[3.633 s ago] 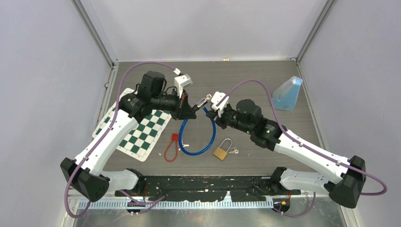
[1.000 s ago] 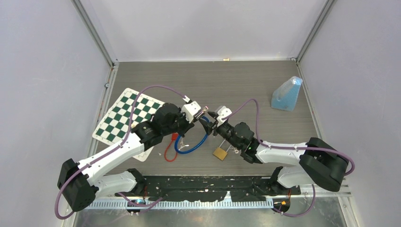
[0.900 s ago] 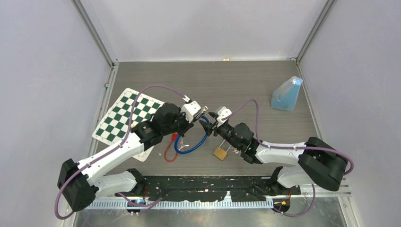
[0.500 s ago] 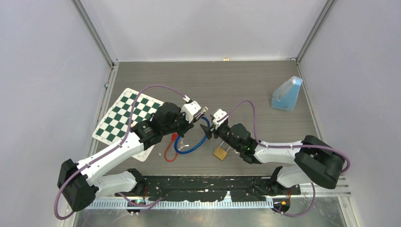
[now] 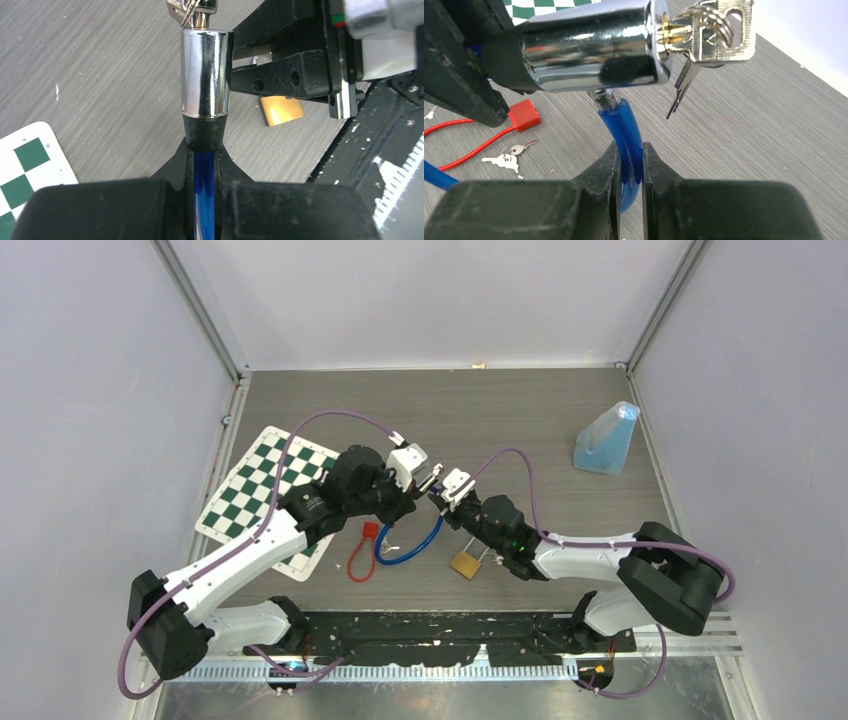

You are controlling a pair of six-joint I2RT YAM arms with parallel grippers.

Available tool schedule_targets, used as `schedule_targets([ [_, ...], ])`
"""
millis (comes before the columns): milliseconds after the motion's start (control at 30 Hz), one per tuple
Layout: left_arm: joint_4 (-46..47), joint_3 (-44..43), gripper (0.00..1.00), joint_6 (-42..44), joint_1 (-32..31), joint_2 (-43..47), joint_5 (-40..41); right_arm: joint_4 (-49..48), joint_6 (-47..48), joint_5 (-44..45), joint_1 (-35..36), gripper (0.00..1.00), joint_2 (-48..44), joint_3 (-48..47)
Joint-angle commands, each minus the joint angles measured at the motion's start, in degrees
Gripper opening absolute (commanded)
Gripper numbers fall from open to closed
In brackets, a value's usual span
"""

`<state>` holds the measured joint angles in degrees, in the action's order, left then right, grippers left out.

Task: Lock with the key
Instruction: Lock the lock.

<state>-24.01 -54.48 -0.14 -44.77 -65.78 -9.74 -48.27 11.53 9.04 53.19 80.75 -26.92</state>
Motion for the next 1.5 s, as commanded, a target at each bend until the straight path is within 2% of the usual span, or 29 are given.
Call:
schedule_targets([
  [0, -4.6, -3.2, 0.00, -3.7, 0.7, 0.1, -3.2, 0.5, -0.5, -5.3, 0.3, 0.05, -7.5, -3.4],
  [167, -7.8, -6.3, 0.00, -3.3, 1.7, -0.1, -6.0, 6.3, 0.3, -8.2, 0.3, 0.05, -17.2, -4.2],
  [267, -9.9, -7.5, 0.00, -2.3, 1.7, -1.8, -9.4, 10.5, 1.3, -12.9, 0.3, 0.05, -21.9, -6.4],
  [400, -10.8, -7.5, 0.00, -1.5, 1.7, -3.0, -11.5, 17.9, 2.3, -18.0, 0.3, 0.05, -24.2, -10.7],
  [467, -10.4, -7.6, 0.00, -1.8, 1.7, -2.5, -11.6, 24.5, 1.8, -19.1, 0.4, 0.05, -24.3, -13.9],
  [667, -10.4, -10.0, 0.00, -3.9, 1.9, 0.5, -12.8, 43.1, -4.1, -18.3, 0.4, 0.05, -24.0, -26.2],
  [800, -12.2, -12.2, 0.00, -5.5, 2.7, 1.0, -10.2, 49.5, -6.6, -20.7, 0.5, 0.05, -25.9, -29.9],
  [967, -12.6, -14.1, 0.00, -7.4, 4.9, 0.9, -10.0, 53.2, -7.4, -23.6, 0.4, 0.05, -28.2, -31.4],
  [1267, -9.7, -16.4, 0.00, -11.5, 8.3, 0.5, -24.5, 51.5, -5.9, -26.9, 0.5, 0.05, -30.1, -30.7],
  [1467, -8.9, -15.6, 0.00, -8.6, 8.3, 1.1, -29.9, 50.3, -5.3, -25.3, 0.4, 0.05, -28.9, -30.8],
])
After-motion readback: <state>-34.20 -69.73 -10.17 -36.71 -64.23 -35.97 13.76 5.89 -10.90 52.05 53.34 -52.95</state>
